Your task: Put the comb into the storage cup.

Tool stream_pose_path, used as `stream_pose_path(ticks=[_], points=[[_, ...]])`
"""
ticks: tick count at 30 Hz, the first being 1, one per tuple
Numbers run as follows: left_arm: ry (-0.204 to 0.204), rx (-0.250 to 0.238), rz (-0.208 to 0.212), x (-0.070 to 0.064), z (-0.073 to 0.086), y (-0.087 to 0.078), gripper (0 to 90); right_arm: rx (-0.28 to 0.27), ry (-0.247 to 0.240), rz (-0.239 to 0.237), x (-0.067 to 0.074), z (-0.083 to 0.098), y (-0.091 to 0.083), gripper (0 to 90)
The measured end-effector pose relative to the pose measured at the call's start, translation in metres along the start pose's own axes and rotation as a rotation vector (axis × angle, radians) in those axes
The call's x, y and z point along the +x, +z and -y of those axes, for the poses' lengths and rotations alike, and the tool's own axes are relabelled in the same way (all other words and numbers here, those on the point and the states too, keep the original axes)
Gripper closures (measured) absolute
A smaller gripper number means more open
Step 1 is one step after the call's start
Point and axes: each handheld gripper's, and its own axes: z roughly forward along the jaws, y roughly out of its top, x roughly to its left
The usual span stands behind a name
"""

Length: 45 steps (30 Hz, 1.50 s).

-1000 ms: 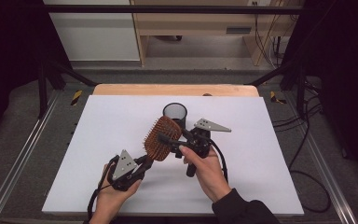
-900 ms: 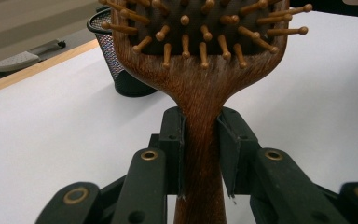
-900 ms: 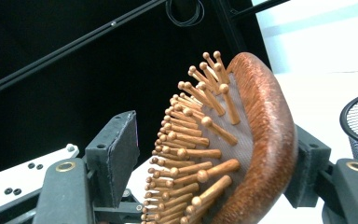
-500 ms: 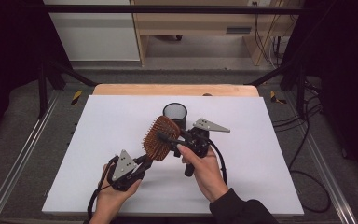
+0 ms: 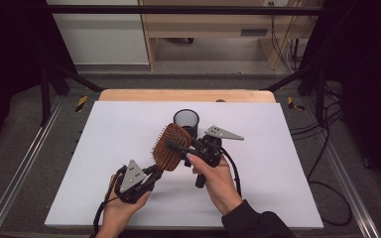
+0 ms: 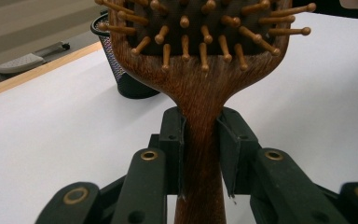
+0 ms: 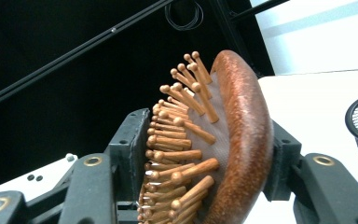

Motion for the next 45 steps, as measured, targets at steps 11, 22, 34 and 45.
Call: stream_pose_path(ticks=[11, 22, 34, 45], points=[[-0.016, -0.011, -0.010, 0.000, 0.000, 0.000, 73.0, -0.011, -0.028, 0.007, 0.008, -0.001, 0.002, 50.8], [-0.045, -0.023, 0.001, 0.002, 0.001, 0.001, 72.7, -0.002, -0.054, 0.028, 0.015, -0.005, 0.006, 52.9], [-0.071, -0.057, -0.006, 0.003, 0.001, 0.000, 70.5, -0.029, -0.014, 0.046, 0.011, -0.006, 0.005, 53.0], [-0.090, -0.091, -0.081, 0.013, 0.002, -0.010, 49.5, -0.069, -0.021, 0.111, -0.005, -0.017, -0.009, 52.9]])
